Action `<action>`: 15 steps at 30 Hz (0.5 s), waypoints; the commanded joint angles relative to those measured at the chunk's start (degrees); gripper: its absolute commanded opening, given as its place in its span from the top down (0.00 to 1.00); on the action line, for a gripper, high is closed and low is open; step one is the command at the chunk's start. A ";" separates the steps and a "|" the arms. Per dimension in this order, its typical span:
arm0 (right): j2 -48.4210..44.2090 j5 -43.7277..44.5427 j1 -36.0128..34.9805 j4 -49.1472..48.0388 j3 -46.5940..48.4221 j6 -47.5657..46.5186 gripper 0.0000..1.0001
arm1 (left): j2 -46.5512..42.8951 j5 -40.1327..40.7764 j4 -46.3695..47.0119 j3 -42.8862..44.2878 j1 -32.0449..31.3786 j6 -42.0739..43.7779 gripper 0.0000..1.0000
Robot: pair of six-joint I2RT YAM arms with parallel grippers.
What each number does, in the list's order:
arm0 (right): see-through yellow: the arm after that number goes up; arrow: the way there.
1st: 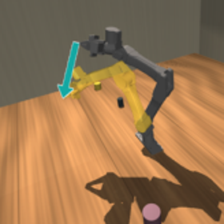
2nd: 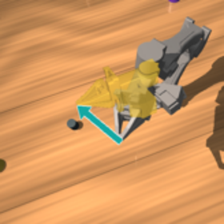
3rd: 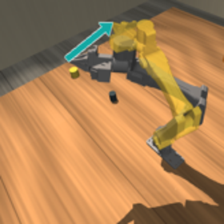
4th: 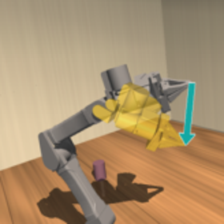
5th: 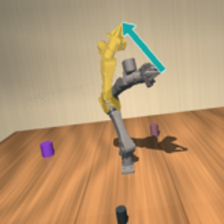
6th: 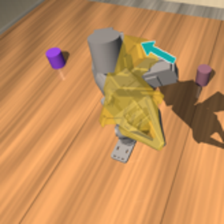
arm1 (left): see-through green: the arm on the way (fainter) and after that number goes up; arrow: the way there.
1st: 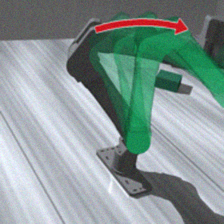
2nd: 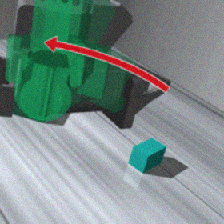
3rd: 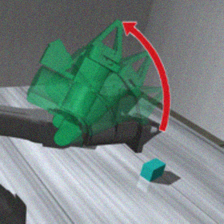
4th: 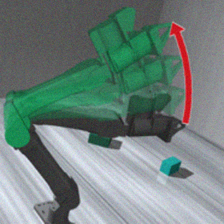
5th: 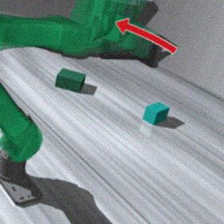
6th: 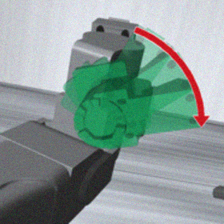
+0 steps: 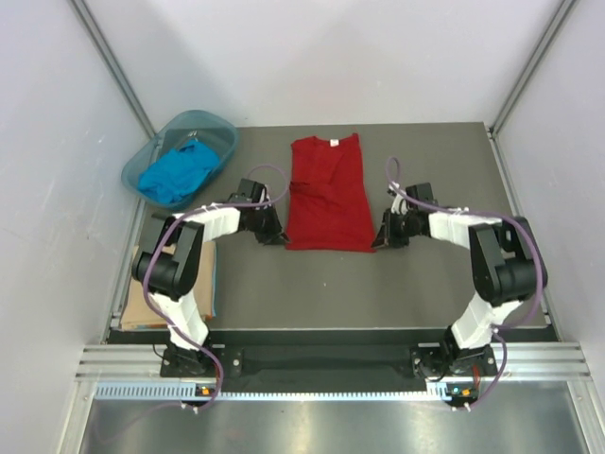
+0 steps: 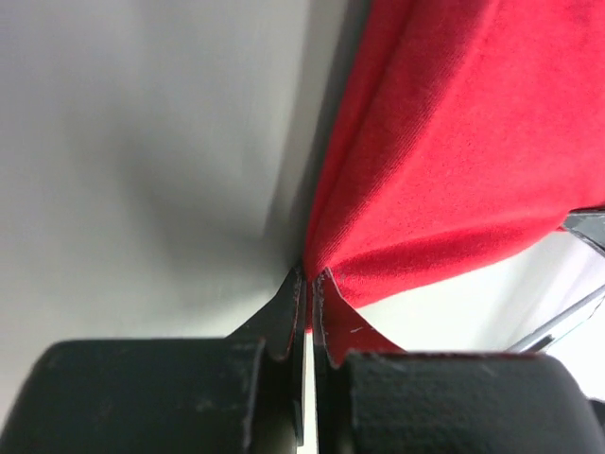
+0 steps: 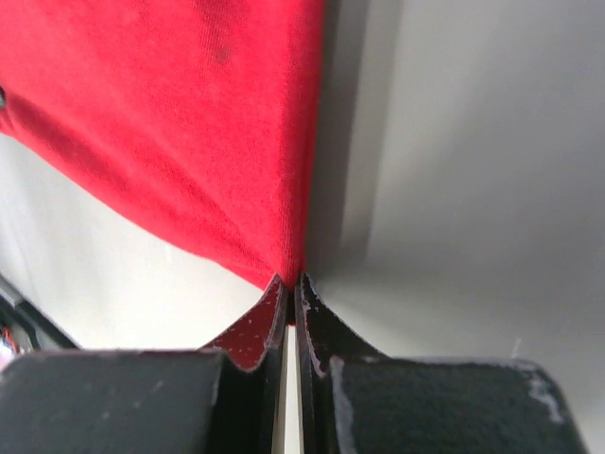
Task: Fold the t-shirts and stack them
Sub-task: Fold the tshirt
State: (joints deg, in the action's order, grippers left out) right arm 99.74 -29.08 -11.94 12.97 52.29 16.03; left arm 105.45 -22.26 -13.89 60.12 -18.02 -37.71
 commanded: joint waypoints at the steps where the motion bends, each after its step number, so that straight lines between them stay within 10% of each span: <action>1: -6.83 3.68 -1.15 -1.88 -7.80 2.95 1.00 | -5.77 5.21 -8.78 -5.61 -0.96 -0.34 1.00; 15: -30.45 9.29 -5.98 -2.35 -29.17 15.96 0.91 | -18.95 10.22 -14.58 -18.89 -10.19 -6.93 0.90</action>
State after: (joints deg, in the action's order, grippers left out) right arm 74.50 -25.47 -16.78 5.39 24.86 30.15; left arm 89.19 -16.93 -21.21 43.68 -26.94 -42.81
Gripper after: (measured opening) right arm 0.082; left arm 0.083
